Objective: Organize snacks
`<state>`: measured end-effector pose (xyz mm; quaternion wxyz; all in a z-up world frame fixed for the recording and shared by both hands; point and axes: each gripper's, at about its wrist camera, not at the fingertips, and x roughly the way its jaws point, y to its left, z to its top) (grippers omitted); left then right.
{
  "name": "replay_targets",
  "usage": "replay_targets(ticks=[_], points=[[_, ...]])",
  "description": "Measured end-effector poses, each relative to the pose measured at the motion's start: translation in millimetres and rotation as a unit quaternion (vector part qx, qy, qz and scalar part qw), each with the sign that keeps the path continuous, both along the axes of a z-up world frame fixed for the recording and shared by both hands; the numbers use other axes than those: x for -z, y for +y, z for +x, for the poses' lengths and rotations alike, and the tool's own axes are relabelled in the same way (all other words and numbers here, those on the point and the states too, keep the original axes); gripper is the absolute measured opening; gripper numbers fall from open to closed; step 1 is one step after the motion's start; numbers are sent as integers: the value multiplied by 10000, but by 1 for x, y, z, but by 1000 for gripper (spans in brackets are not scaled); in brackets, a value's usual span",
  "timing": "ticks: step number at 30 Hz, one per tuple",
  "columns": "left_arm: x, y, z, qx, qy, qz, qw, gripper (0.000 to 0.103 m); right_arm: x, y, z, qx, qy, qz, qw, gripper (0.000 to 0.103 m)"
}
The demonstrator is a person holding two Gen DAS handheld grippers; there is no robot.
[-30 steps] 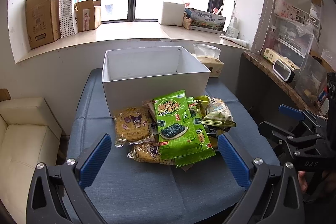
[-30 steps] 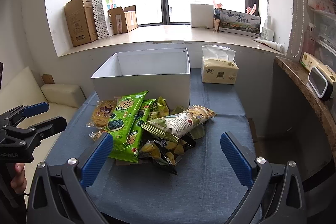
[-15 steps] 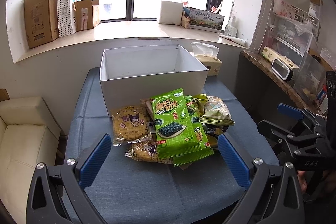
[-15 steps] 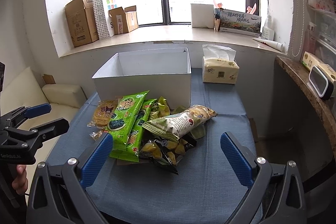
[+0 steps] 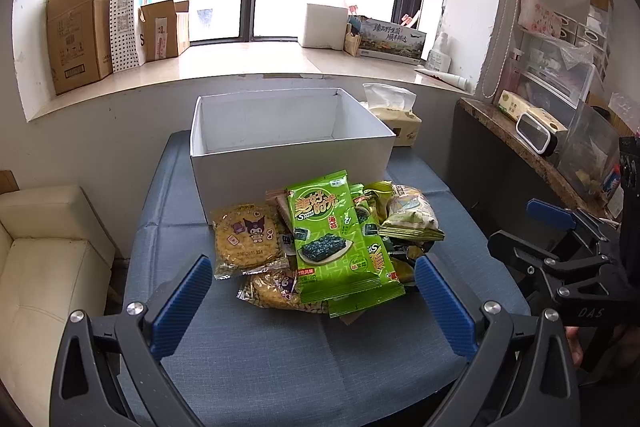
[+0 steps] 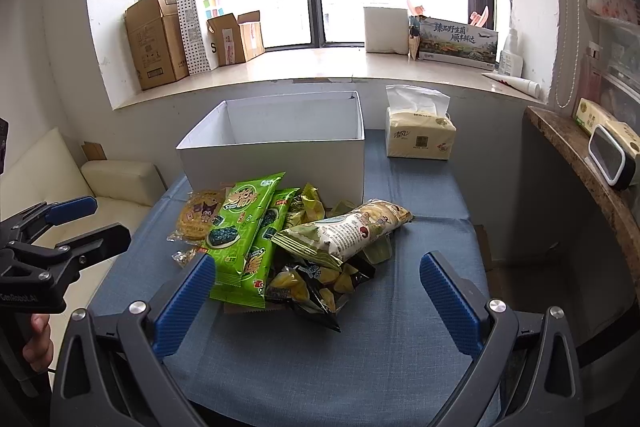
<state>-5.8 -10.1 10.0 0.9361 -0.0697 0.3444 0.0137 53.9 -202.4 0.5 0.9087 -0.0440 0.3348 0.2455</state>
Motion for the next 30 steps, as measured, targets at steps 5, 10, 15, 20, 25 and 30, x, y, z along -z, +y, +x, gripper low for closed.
replay_targets(ticks=[5,10,15,20,25,30], points=[[0,0,0,6,-2,-8,10000,103,0,0,0,-2,13,11,10000,103],[1,0,0,-2,7,-17,10000,103,0,1,0,-39,18,12,10000,103],[1,0,0,5,9,-23,10000,103,0,2,-1,-52,7,7,10000,103],[2,0,0,12,15,-27,10000,103,0,2,0,-46,20,13,10000,103],[2,-1,0,39,-13,-33,10000,103,1,2,0,-55,36,20,10000,103],[6,-1,4,68,20,-123,9999,103,2,2,0,-60,37,21,10000,103]])
